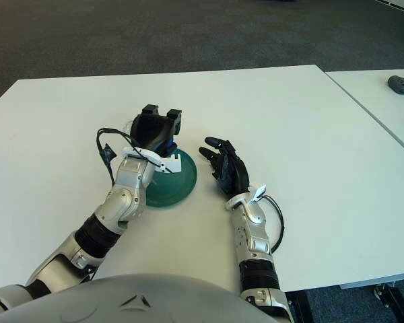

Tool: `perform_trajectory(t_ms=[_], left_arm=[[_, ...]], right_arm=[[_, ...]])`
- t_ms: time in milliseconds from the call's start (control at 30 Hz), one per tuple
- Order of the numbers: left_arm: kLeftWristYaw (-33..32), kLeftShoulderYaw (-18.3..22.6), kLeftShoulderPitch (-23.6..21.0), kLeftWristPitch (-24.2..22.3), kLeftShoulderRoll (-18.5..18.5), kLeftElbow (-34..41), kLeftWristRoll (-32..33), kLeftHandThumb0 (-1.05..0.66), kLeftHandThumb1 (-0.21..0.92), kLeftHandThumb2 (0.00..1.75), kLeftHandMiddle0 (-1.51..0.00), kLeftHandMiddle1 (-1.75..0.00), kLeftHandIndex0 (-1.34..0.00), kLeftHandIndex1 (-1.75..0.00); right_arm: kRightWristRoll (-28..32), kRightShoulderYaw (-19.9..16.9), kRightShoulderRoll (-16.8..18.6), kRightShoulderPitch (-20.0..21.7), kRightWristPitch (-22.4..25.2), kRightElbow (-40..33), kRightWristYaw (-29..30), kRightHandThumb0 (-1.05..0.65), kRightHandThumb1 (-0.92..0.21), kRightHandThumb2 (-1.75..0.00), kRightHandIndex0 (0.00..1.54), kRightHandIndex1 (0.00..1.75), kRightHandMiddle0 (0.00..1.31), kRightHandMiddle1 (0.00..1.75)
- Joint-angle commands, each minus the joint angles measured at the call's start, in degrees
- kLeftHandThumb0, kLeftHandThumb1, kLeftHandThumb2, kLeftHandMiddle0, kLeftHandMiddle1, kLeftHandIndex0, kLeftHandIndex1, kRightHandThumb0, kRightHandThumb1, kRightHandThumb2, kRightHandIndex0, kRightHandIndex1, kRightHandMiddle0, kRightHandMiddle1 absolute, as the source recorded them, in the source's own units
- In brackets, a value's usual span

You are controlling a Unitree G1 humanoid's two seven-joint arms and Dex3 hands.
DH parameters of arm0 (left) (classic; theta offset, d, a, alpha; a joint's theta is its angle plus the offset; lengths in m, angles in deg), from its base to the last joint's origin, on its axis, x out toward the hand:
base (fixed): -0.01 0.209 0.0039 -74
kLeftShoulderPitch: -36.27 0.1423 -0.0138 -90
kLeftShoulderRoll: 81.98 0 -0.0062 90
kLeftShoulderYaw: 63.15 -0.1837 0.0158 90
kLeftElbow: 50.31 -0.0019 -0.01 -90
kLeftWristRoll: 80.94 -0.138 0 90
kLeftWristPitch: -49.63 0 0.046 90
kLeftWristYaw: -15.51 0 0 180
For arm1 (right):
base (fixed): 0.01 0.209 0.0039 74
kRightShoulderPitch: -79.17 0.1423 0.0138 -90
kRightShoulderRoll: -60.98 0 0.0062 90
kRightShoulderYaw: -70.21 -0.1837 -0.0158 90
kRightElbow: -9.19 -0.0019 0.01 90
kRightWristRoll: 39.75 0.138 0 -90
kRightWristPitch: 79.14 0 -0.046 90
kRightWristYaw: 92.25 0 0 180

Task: Put the bottle into the plate.

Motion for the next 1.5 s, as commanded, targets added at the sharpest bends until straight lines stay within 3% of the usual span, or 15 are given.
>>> perform_trajectory(t_ms=[0, 233, 500, 767, 1300, 1467], left_arm=[[-0.4, -0.5, -1.5, -0.8, -1.1, -0.2, -0.4, -0.44, 0.41, 1.20, -1.11, -1.75, -0.54, -1.75], [-1.5, -1.4, -0.5, -2.3, -2.7, -0.7, -0.8, -0.44, 0.41, 1.19, -1.11, -1.75, -0.53, -1.75], [-1.7, -2.8, 3.3, -2.2, -1.0, 2.8, -1.3, -0.44, 0.41, 1.19, -1.11, -1.75, -0.53, -1.75], [0.8, -3.9, 3.2, -2.8, -0.7, 2.2, -3.0, -0.43, 0.43, 1.17, -1.10, -1.75, -0.52, -1.75], [-0.7, -5.4, 4.2, -3.6, -0.2, 1.9, -6.8, -0.43, 0.42, 1.17, -1.10, -1.75, -0.52, -1.75], [0.2, -5.3, 4.5, -4.8, -1.7, 1.5, -6.4, -0.43, 0.44, 1.16, -1.09, -1.75, -0.51, -1.75]], right_arm=[[-1.2, 0.5, 0.3, -4.3, 3.5, 3.1, 1.5, -0.60, -0.92, -0.80, 0.40, 0.77, 0.19, 1.02], [-1.3, 0.9, 0.5, -4.9, 3.4, 2.6, 1.7, -0.60, -0.92, -0.80, 0.40, 0.77, 0.19, 1.02], [-1.2, 1.2, 0.5, -5.1, 3.4, 2.3, 1.9, -0.60, -0.92, -0.80, 0.40, 0.78, 0.19, 1.02], [-1.2, 1.4, 0.5, -5.3, 3.4, 2.2, 2.0, -0.60, -0.92, -0.80, 0.40, 0.78, 0.19, 1.02], [-1.0, 1.2, 0.2, -5.2, 3.6, 2.0, 1.9, -0.60, -0.92, -0.80, 0.40, 0.78, 0.19, 1.03], [-0.9, 1.2, 0.1, -5.1, 3.6, 2.1, 1.9, -0.60, -0.92, -0.80, 0.40, 0.78, 0.19, 1.03]])
